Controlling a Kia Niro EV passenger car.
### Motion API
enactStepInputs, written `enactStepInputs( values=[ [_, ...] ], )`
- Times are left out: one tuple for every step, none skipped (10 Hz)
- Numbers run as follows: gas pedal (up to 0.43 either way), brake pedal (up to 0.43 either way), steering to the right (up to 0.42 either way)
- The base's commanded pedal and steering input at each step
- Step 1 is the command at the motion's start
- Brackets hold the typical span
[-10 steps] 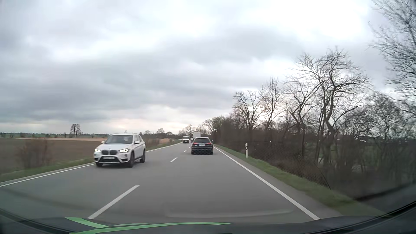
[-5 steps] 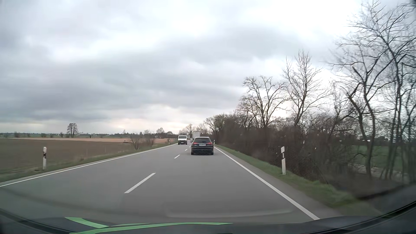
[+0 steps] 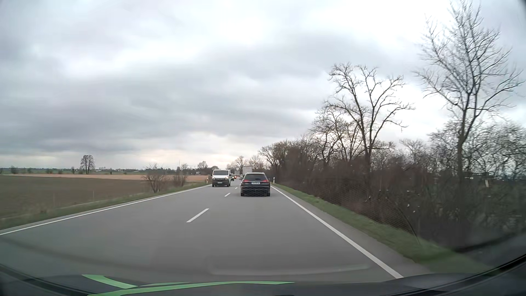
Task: Follow the waypoints while adhering to traffic rules and regulations
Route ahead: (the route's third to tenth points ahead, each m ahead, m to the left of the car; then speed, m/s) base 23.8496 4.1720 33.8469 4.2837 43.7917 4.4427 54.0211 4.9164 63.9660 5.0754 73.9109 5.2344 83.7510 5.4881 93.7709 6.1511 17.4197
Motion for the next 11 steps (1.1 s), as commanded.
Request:
enactStepInputs(
  values=[
    [0.0,0.0,0.0],
    [0.0,0.0,0.0],
    [0.0,0.0,0.0],
    [0.0,0.0,0.0],
    [0.0,0.0,-0.001],
    [0.0,0.0,-0.002],
    [0.0,0.0,-0.002],
    [0.0,0.0,-0.002],
    [0.0,0.0,-0.003],
    [0.0,0.0,-0.002],
    [0.0,0.0,-0.002]
  ],
)
